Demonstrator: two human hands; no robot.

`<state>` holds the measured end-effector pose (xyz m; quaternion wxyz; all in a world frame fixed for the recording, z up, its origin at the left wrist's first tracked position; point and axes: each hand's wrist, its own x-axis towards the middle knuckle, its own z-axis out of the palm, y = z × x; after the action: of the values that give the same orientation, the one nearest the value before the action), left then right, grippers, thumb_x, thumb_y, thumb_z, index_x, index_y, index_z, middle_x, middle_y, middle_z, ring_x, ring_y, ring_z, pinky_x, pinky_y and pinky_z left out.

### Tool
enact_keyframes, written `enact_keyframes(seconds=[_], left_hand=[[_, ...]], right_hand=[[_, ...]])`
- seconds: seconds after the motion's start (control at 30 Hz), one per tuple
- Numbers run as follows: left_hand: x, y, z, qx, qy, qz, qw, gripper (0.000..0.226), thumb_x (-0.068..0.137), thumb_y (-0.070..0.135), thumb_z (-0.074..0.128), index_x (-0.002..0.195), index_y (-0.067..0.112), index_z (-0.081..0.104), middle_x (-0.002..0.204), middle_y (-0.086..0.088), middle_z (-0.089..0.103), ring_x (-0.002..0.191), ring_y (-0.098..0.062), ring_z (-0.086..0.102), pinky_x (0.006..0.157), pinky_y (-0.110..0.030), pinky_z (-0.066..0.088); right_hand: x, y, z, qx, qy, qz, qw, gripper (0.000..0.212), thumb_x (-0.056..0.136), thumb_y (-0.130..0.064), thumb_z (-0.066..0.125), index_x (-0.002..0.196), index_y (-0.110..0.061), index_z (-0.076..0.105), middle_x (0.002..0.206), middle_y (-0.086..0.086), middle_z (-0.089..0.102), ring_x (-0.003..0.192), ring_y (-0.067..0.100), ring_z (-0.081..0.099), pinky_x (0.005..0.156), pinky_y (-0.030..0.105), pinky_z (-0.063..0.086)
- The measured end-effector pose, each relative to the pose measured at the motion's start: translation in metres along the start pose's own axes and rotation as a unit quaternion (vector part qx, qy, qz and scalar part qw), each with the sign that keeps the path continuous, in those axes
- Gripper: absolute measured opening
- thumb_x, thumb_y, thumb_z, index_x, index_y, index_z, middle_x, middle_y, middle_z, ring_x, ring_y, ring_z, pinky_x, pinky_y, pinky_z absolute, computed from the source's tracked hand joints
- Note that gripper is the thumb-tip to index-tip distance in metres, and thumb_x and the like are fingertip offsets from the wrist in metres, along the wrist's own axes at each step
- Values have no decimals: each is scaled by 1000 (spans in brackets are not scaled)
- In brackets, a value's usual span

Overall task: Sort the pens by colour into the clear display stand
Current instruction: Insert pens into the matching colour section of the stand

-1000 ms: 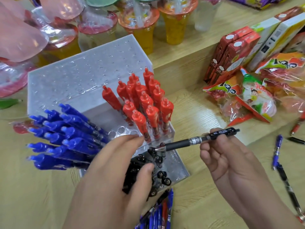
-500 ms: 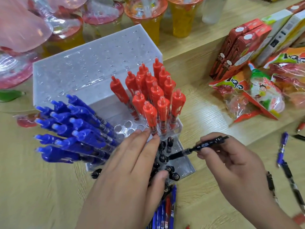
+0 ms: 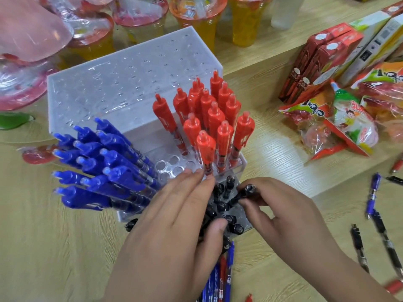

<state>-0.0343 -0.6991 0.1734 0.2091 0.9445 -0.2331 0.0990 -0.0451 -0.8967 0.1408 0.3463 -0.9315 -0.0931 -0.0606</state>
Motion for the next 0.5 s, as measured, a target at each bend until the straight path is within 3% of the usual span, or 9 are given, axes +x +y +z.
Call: enact_keyframes(seconds=[0.07,0.17,0.4,0.5], left_hand=[[-4,-2,-8,-38,-9,-13,999,47,98,51,34,132,26,54,140,14,50,136,-3,41,115,-19,26],[-9,0,-18,-48,6,-7,999,39,98,40,40,121,24,67,130,12,60,126,-9,53,110,-25,36],[-39,-6,-30,-91,98,-27,991,30,93,22,46,116,18,64,123,1,63,117,-14,58,101,-36,44],[-76,-22,-26,-110,186,-89,972,17,93,24,47,106,25,58,114,-7,60,112,-24,56,99,-45,42]], right_hand=[[2,0,3,-25,-7,-26,999,20,90,-39,50,102,-27,61,89,-16,62,80,3,59,68,21,51],[0,4,10,-60,-18,-60,996,22,90,-33,53,106,-20,63,97,-11,64,87,6,56,73,11,36],[-8,1,8,-68,-2,-22,997,30,94,-44,51,105,-21,66,93,-11,66,80,8,62,65,20,46],[-34,5,10,14,64,70,995,23,89,-37,60,105,-23,68,92,-14,65,79,3,62,69,19,50]])
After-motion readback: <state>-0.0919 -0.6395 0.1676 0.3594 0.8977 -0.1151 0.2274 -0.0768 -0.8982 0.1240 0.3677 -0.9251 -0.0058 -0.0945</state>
